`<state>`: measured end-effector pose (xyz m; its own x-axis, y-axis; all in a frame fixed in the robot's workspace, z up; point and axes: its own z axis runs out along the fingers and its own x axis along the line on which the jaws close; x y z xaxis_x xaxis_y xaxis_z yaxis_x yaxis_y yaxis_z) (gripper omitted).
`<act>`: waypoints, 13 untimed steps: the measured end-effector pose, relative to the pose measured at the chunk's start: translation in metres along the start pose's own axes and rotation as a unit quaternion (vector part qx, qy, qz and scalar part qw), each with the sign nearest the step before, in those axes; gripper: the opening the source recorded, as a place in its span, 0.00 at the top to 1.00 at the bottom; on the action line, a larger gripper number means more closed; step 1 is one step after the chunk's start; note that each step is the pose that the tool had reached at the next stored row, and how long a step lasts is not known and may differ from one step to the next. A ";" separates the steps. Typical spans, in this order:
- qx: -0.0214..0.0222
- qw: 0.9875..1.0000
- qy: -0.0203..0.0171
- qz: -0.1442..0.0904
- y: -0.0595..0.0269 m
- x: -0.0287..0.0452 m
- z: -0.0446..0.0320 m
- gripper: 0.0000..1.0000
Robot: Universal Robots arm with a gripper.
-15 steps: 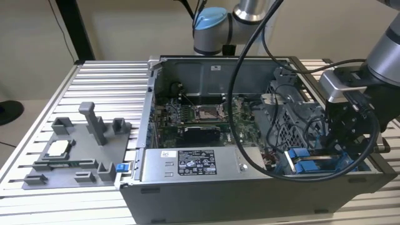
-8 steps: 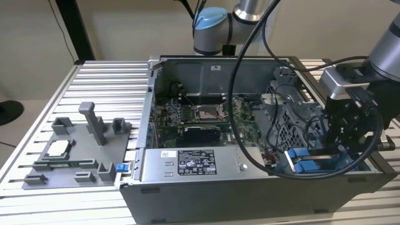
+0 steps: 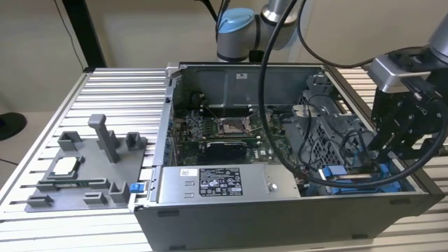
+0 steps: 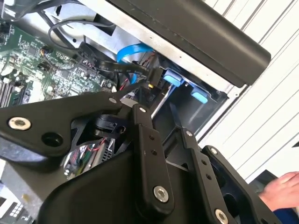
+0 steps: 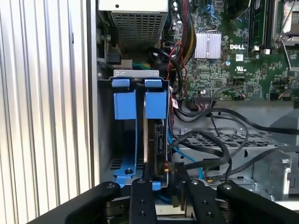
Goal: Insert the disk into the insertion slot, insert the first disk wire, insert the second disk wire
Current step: 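Insert the first disk wire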
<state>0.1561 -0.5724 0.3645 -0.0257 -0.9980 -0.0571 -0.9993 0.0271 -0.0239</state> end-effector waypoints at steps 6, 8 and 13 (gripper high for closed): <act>0.000 1.000 0.000 0.000 -0.0003 -0.0008 -0.0140 0.00; 0.000 1.000 0.000 0.000 -0.0003 -0.0009 -0.0163 0.00; 0.000 1.000 0.001 0.000 -0.0004 -0.0009 -0.0166 0.00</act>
<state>0.1561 -0.5724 0.3811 -0.0257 -0.9981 -0.0561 -0.9994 0.0271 -0.0232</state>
